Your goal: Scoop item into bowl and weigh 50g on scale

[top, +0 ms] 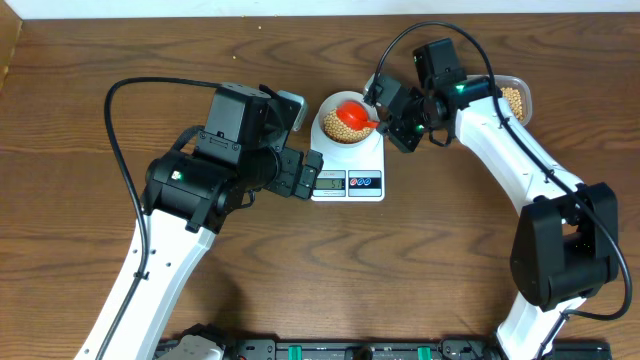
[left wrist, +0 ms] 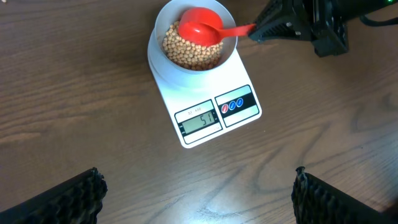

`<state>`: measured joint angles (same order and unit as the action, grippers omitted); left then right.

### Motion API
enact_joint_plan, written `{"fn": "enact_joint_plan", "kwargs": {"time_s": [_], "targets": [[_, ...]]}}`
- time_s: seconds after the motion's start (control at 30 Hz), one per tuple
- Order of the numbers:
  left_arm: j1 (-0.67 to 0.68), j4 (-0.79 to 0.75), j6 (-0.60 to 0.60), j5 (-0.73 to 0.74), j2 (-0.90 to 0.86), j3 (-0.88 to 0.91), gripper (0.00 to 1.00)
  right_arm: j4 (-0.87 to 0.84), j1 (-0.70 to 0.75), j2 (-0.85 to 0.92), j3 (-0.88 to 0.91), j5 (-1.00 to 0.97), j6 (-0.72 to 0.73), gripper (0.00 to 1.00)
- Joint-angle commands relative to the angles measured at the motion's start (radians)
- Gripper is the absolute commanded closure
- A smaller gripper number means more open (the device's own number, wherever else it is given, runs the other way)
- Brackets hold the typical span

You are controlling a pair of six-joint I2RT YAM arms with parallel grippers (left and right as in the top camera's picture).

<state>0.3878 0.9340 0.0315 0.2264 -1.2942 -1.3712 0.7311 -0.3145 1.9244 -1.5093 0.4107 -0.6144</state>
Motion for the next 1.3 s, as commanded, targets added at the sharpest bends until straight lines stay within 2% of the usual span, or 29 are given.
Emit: {"fn": "enact_joint_plan", "kwargs": {"time_s": [0.0, 0.33, 0.8, 1.27], "targets": [[-0.004, 0.0, 0.017, -0.01, -0.004, -0.005, 0.02, 0.008, -0.024, 0.014, 0.007, 0.007, -0.012, 0.99], [-0.004, 0.0, 0.017, -0.01, -0.004, -0.005, 0.02, 0.01, -0.032, 0.014, 0.007, 0.027, -0.011, 0.99], [-0.004, 0.0, 0.017, -0.01, -0.004, -0.005, 0.02, -0.009, 0.042, 0.011, -0.005, 0.219, 0.06, 0.99], [-0.004, 0.0, 0.017, -0.01, -0.004, -0.005, 0.02, -0.01, 0.114, -0.037, -0.022, 0.364, 0.068, 0.99]]}}
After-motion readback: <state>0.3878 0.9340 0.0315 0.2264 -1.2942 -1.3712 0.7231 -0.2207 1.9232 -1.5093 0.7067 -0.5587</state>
